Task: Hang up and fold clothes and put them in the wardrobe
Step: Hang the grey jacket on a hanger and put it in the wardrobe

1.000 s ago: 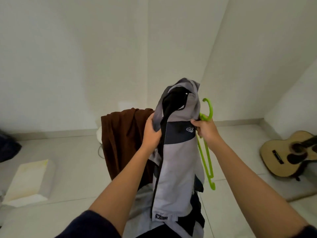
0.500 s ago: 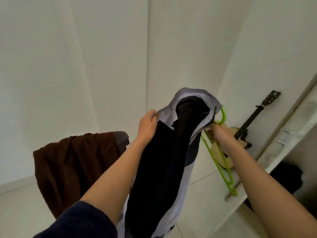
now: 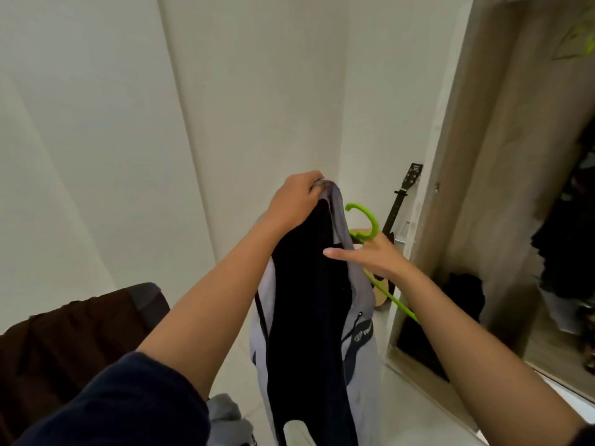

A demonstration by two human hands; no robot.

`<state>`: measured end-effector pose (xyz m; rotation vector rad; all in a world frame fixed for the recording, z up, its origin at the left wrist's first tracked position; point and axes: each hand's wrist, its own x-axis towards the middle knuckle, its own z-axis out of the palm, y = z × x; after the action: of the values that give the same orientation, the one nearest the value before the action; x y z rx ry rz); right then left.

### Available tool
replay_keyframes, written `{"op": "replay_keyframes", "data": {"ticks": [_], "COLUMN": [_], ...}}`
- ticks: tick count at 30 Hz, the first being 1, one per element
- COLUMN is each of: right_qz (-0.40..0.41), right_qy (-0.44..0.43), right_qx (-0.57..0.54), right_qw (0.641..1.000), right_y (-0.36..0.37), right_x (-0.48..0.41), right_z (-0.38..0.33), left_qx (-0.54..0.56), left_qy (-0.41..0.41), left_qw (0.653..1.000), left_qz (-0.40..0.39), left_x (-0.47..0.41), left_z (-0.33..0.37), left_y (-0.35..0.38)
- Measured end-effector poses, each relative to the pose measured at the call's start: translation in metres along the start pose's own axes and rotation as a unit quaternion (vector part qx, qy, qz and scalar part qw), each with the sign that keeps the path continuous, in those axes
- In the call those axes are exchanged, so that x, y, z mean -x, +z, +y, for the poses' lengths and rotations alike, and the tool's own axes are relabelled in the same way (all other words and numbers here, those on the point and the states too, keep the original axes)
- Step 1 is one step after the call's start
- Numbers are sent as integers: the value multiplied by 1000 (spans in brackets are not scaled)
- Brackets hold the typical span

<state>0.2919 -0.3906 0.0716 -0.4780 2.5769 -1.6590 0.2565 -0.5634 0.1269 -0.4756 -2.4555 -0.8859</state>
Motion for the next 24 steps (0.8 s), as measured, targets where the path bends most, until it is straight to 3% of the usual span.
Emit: {"op": "replay_keyframes", "data": {"ticks": [2, 6, 9, 11, 15, 19, 24], "right_qz": [99, 228, 227, 219, 245, 302, 312], "right_qy": [14, 35, 5, -19, 28, 64, 49], "right_qx": [88, 30, 71, 98, -21, -111, -127], "right_qw": [991, 973, 971, 971, 969, 945, 940], "right_y": [-7, -44, -73, -86, -107, -129, -154], "right_x": [-2, 1, 6, 13, 24, 34, 48], "right_z": [10, 17, 23, 25, 38, 62, 84], "left_qx": [10, -30, -128, -148, -138, 42, 308], "left_qy": [-31, -42, -58, -102, -196, -300, -312], "left_qw": [999, 998, 984, 977, 969, 953, 898], "left_qz": [12, -44, -110, -115, -58, -11, 28], "left_x": [-3, 11, 38, 60, 101, 126, 125], "left_z": [6, 12, -10, -34, -54, -66, -42], "left_y": [6, 22, 52, 82, 136, 174, 175]}}
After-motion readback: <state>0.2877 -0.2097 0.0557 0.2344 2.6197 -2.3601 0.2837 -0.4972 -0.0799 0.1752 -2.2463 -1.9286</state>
